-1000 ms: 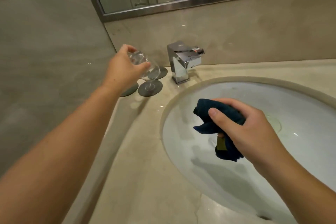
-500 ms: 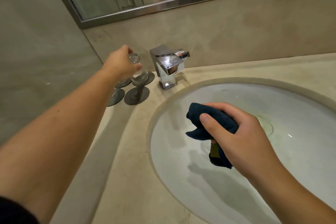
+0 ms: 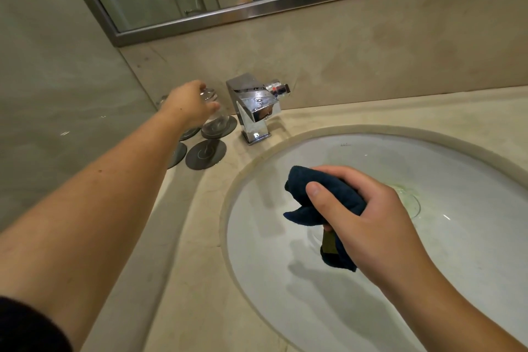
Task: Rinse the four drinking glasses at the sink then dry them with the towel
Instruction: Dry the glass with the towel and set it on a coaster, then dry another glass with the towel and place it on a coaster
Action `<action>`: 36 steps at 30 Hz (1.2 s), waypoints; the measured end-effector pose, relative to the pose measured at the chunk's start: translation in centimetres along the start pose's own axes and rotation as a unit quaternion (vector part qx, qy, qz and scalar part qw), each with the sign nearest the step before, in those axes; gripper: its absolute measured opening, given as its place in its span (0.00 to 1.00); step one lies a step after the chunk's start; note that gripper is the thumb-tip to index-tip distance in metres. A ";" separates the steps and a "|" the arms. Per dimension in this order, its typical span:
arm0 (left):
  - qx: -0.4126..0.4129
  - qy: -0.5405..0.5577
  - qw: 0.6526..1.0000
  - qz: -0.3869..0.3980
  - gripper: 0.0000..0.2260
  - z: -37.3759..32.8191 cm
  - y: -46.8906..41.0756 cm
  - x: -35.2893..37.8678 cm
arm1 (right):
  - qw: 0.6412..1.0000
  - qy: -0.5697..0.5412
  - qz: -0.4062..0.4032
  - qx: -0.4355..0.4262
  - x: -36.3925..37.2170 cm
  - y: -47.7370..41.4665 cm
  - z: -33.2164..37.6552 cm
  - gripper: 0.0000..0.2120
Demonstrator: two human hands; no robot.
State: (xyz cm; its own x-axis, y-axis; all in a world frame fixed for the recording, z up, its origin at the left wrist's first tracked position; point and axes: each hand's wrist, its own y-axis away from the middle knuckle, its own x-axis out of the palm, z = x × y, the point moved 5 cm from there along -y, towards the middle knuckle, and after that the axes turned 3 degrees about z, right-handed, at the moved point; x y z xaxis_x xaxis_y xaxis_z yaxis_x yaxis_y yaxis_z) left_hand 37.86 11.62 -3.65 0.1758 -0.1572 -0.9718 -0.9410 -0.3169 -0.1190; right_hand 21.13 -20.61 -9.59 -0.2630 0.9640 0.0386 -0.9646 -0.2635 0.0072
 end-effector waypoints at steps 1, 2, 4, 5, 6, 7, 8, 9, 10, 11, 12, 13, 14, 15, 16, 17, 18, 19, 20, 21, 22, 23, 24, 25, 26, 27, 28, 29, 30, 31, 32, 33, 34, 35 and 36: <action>0.003 0.001 1.000 -0.003 0.28 0.1 0.0 0.0 | 1.000 0.004 0.000 0.000 0.0 0.0 -0.1 0.04; 0.007 0.005 1.000 -0.005 0.28 0.1 0.1 0.0 | 1.000 0.007 0.000 0.000 0.0 0.0 -0.1 0.04; 0.011 0.014 1.000 -0.007 0.27 0.1 0.2 0.1 | 1.000 0.002 -0.001 0.000 -0.1 0.1 0.0 0.04; 0.013 0.016 1.000 -0.007 0.27 0.1 0.2 0.1 | 1.000 -0.001 -0.001 0.001 -0.1 0.1 0.1 0.04; 0.015 0.018 1.000 -0.008 0.27 0.0 0.3 0.2 | 1.000 -0.003 -0.002 0.001 -0.1 0.1 0.1 0.04; 0.018 0.019 1.000 -0.010 0.27 -0.1 0.4 0.2 | 1.000 -0.003 -0.003 0.001 -0.2 0.0 0.1 0.04; 0.018 0.021 1.000 -0.011 0.27 -0.2 0.4 0.3 | 1.000 -0.002 -0.003 0.000 -0.2 0.0 0.0 0.04; 0.018 0.021 1.000 -0.010 0.27 -0.3 0.4 0.3 | 1.000 0.002 -0.002 0.000 -0.3 -0.1 -0.1 0.04; 0.016 0.024 1.000 -0.009 0.27 -0.3 0.4 0.4 | 1.000 0.008 -0.001 0.000 -0.3 -0.2 -0.2 0.04; 0.015 0.025 1.000 -0.008 0.27 -0.4 0.5 0.5 | 1.000 0.012 -0.001 -0.001 -0.3 -0.2 -0.3 0.04; 0.013 0.028 0.999 -0.008 0.27 -0.4 0.5 0.6 | 1.000 0.014 0.000 -0.002 -0.2 -0.2 -0.3 0.04; 0.012 0.031 0.999 -0.009 0.27 -0.4 0.4 0.8 | 1.000 0.015 0.001 -0.003 -0.2 -0.2 -0.3 0.04; 0.009 0.033 0.999 -0.009 0.27 -0.4 0.4 0.8 | 1.000 0.015 0.001 -0.005 -0.1 -0.3 -0.3 0.04; 0.008 0.032 0.999 -0.009 0.27 -0.3 0.3 0.9 | 1.000 0.016 0.001 -0.006 -0.1 -0.3 -0.4 0.04; 0.005 0.027 1.000 -0.008 0.27 -0.2 0.2 1.0 | 1.000 0.017 0.000 -0.007 -0.1 -0.3 -0.4 0.04; 0.001 0.022 1.000 -0.005 0.27 -0.1 0.1 1.1 | 1.000 0.019 -0.001 -0.009 -0.2 -0.3 -0.4 0.04; -0.003 0.017 1.000 -0.002 0.27 0.0 0.0 1.3 | 1.000 0.019 -0.001 -0.012 -0.2 -0.4 -0.5 0.04; -0.006 0.014 1.000 -0.002 0.28 0.0 -0.1 1.4 | 1.000 0.018 -0.002 -0.014 -0.2 -0.4 -0.5 0.04; -0.009 0.013 1.000 -0.002 0.28 0.1 0.0 1.4 | 1.000 0.016 -0.004 -0.015 -0.3 -0.4 -0.4 0.04; -0.010 0.012 1.000 -0.006 0.28 0.1 0.1 1.5 | 1.000 0.017 -0.007 -0.018 -0.3 -0.4 -0.3 0.04; -0.013 0.016 1.000 -0.015 0.28 0.1 0.4 1.4 | 0.999 0.019 -0.014 -0.022 -0.4 -0.4 -0.2 0.04; -0.016 0.032 0.999 -0.028 0.28 0.1 0.9 1.3 | 0.999 0.020 -0.024 -0.026 -0.6 -0.4 -0.1 0.04; -0.021 0.061 0.997 -0.047 0.27 0.0 1.7 1.0 | 0.999 0.020 -0.036 -0.031 -1.0 -0.4 0.1 0.04; -0.026 0.102 0.992 -0.072 0.25 0.0 2.7 0.7 | 0.998 0.012 -0.047 -0.035 -1.4 -0.4 0.3 0.04; -0.027 0.145 0.984 -0.102 0.23 0.0 3.9 0.5 | 0.998 -0.004 -0.057 -0.039 -1.9 -0.4 0.5 0.05; -0.022 0.186 0.973 -0.136 0.20 0.0 5.4 0.3 | 0.997 -0.021 -0.066 -0.042 -2.4 -0.4 0.7 0.07; -0.014 0.218 0.961 -0.168 0.18 -0.1 7.0 0.0 | 0.995 -0.037 -0.077 -0.043 -3.0 -0.4 1.1 0.08; -0.006 0.242 0.951 -0.192 0.15 -0.3 8.6 -0.2 | 0.994 -0.051 -0.089 -0.042 -3.5 -0.3 1.4 0.10; 0.003 0.258 0.945 -0.203 0.13 -0.7 10.3 -0.4 | 0.992 -0.065 -0.101 -0.039 -4.1 -0.3 1.8 0.11; 0.012 0.267 0.943 -0.201 0.11 -1.4 11.9 -0.4 | 0.991 -0.078 -0.107 -0.034 -4.6 -0.2 2.1 0.12; 0.022 0.270 0.944 -0.190 0.09 -2.3 13.5 -0.5 | 0.990 -0.090 -0.107 -0.027 -4.9 -0.1 2.3 0.14; 0.035 0.271 0.947 -0.170 0.07 -3.5 15.1 -0.5 | 0.989 -0.100 -0.103 -0.019 -5.1 0.0 2.6 0.17; 0.050 0.275 0.950 -0.138 0.05 -4.7 16.4 -0.3 | 0.989 -0.109 -0.097 -0.013 -5.3 0.0 2.8 0.18; 0.066 0.281 0.954 -0.087 0.05 -6.0 17.6 0.3 | 0.989 -0.116 -0.091 -0.009 -5.5 0.1 3.1 0.19; 0.080 0.282 0.956 -0.019 0.07 -7.3 18.6 1.3 | 0.989 -0.119 -0.082 -0.008 -5.7 0.2 3.3 0.19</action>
State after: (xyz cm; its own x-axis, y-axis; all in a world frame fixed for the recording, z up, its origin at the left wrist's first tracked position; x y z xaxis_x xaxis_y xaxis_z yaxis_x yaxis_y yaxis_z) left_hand 22.69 -1.34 -5.65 0.2973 -0.6422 -0.7066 -0.9547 -0.1937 -0.2258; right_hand 22.46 -26.28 -6.51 -0.0934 0.9575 0.2728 -0.9946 -0.1021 0.0178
